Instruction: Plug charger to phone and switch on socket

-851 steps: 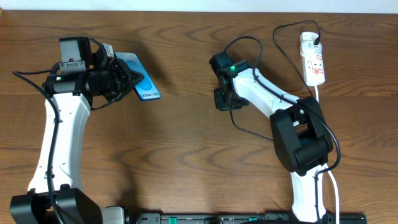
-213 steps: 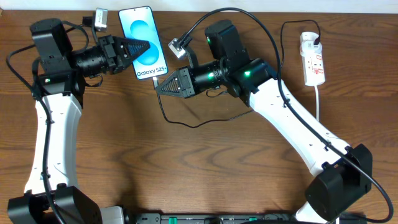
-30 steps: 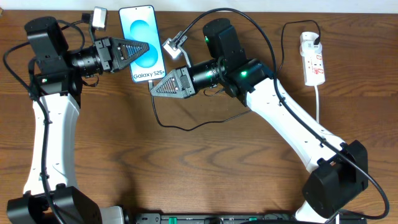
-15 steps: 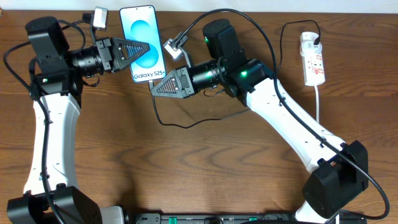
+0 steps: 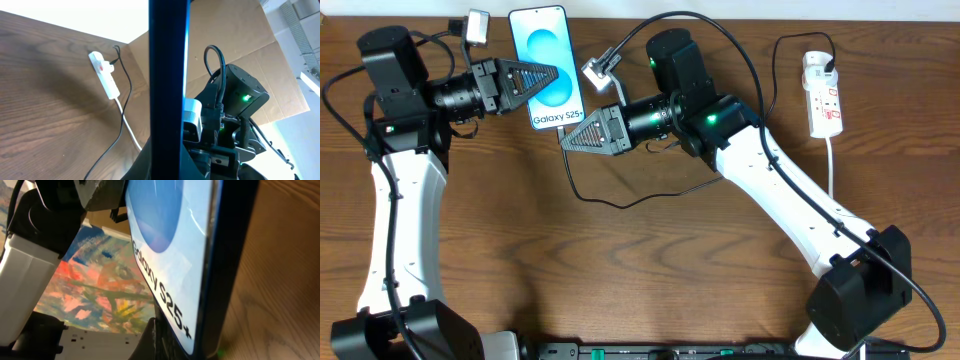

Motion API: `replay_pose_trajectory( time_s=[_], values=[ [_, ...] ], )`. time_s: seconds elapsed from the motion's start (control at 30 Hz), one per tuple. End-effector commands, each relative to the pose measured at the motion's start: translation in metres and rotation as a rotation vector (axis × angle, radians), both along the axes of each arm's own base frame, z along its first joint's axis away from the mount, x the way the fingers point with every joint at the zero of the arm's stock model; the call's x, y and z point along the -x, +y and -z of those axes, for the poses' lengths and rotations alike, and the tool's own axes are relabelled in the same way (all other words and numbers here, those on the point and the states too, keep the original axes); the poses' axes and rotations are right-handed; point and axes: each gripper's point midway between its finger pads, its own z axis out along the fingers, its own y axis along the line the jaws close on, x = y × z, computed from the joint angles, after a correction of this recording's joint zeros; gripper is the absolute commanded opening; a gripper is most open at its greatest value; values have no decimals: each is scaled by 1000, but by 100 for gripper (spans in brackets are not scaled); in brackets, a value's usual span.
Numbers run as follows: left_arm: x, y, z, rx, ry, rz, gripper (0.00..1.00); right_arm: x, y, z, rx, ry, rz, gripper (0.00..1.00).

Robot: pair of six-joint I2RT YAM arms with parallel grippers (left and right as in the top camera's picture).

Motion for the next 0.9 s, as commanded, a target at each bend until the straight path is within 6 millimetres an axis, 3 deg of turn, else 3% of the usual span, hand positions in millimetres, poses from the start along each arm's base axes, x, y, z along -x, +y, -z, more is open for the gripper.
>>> replay_pose_trajectory(
  time_s=[0.0,0.87],
  values=[
    [18,-11,-15,35,-22,101,7,-25,-5,-1,23,-59,107,1],
    [21,-18,-13,40,-4,119,7,-49,-11,-16,-21,-69,189,2]
  ],
)
